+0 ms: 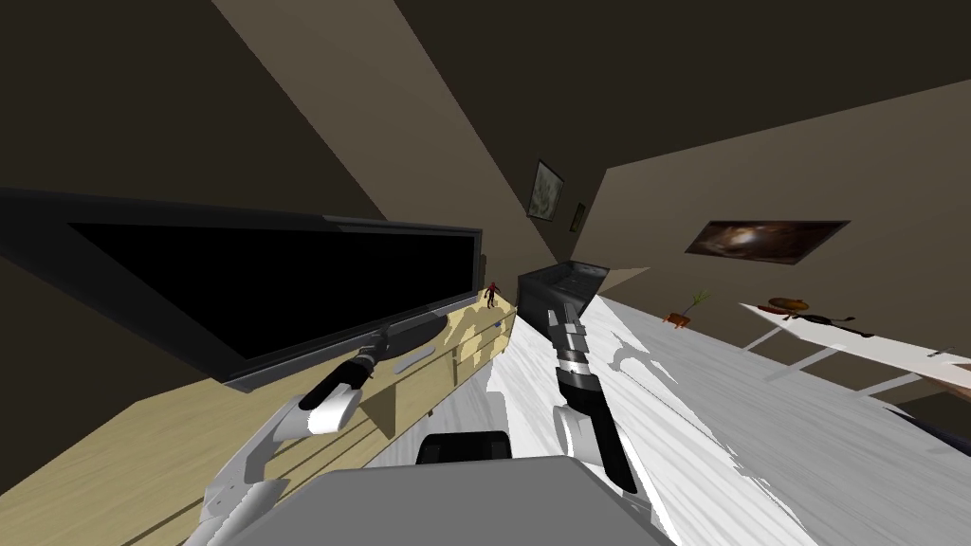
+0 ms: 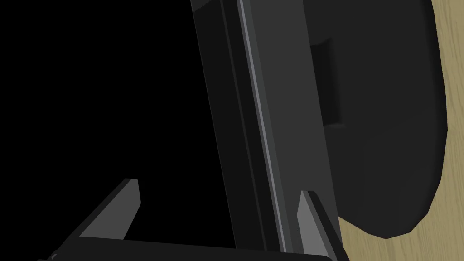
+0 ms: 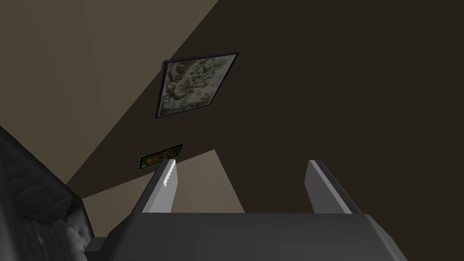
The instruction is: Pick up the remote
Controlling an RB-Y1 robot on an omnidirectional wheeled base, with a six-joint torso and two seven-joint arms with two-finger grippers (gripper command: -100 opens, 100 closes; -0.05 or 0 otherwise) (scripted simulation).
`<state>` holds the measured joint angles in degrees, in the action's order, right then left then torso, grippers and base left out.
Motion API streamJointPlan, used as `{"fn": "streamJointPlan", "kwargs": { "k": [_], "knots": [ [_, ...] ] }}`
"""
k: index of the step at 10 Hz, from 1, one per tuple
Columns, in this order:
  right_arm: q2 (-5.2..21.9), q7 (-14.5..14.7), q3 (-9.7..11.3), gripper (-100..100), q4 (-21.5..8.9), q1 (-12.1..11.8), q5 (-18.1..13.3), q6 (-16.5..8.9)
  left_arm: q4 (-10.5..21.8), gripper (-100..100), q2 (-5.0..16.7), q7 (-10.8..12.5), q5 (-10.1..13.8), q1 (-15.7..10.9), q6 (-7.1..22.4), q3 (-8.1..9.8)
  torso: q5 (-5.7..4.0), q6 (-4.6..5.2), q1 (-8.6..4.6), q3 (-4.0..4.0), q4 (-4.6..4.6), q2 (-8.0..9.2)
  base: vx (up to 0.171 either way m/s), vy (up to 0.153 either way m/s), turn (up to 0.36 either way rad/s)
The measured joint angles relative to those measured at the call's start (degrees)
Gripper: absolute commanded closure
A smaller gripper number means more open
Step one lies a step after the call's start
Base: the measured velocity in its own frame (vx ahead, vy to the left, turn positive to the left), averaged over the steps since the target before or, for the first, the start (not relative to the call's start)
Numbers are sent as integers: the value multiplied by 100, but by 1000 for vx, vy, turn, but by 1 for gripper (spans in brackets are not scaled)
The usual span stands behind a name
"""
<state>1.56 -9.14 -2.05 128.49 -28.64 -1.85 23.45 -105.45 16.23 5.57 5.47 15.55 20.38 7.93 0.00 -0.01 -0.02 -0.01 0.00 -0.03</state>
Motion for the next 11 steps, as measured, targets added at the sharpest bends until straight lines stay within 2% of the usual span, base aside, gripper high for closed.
{"fn": "streamJointPlan", "kwargs": {
  "k": [5, 7, 8, 11],
  "knots": [
    [0, 0, 0, 0, 0, 0, 0, 0, 383, -100, 69, 167, 135, -249, 718, 160, 0, 0, -1, -2, -1, -4, 13, -7, -28],
    [0, 0, 0, 0, 0, 0, 0, 0, 574, -100, 114, 251, 220, -347, 1061, 245, 0, 0, -2, -4, -1, -6, 25, -11, -37],
    [0, 0, 0, 0, 0, 0, 0, 0, 775, -100, 108, 296, 229, -486, 1218, 294, 0, 2, -3, -6, -2, -11, 29, -7, -27],
    [0, 0, 0, 0, 0, 0, 0, 0, 1017, -100, 108, 378, 267, -619, 1621, 373, 0, 2, -2, -4, -1, -8, 21, -6, -26]
  ]
}}
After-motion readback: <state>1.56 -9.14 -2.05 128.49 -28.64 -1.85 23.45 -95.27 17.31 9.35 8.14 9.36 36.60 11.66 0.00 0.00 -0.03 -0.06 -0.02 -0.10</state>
